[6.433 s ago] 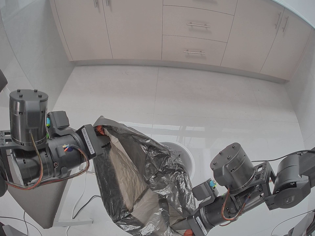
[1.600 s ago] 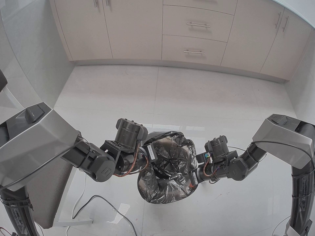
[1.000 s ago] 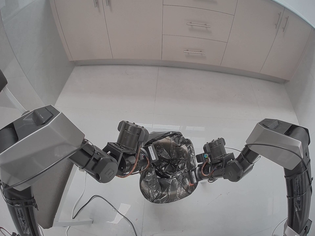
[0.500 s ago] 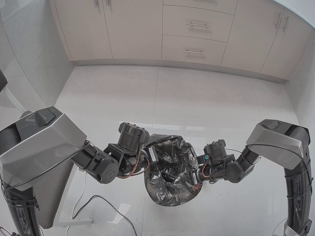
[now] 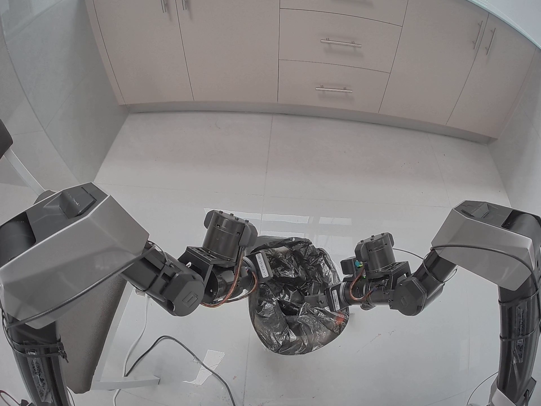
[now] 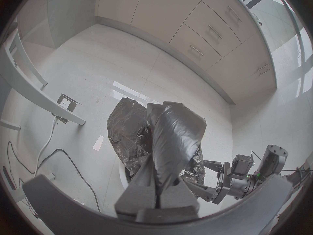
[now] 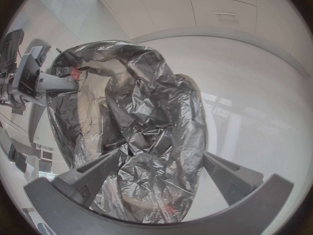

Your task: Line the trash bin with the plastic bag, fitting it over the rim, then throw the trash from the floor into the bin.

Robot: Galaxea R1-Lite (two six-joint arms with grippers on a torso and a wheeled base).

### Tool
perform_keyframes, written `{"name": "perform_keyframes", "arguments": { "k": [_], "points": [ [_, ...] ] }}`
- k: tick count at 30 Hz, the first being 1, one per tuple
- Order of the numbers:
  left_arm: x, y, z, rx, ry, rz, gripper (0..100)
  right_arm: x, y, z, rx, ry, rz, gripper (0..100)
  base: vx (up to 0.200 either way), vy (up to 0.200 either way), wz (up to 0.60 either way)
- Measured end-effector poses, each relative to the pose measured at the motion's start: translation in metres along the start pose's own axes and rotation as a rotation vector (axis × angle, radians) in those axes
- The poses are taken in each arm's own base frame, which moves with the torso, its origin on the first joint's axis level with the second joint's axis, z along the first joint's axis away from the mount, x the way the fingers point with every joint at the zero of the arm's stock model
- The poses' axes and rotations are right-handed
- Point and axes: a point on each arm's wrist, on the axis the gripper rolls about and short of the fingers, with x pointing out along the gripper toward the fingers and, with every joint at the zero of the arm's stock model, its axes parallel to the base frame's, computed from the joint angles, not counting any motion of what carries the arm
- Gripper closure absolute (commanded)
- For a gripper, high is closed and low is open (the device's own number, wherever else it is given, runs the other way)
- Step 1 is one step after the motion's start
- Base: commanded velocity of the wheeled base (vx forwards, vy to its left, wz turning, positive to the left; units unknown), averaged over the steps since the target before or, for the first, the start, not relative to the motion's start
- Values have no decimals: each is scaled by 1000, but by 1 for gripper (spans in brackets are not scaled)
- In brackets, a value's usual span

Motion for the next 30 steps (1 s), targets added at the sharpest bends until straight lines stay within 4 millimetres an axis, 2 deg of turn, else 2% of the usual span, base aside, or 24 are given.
{"name": "perform_keyframes", "arguments": {
  "k": [14,22,30],
  "points": [
    [0,-1,0,2,-1,-2,100,-9,-3,15,-26,-59,-150,0,0,0,0],
    [0,-1,0,3,-2,-3,100,10,-8,14,-63,-70,-303,0,0,0,0],
    [0,-1,0,3,-3,-2,100,20,-11,18,-58,-134,-420,0,0,0,0]
  ]
}}
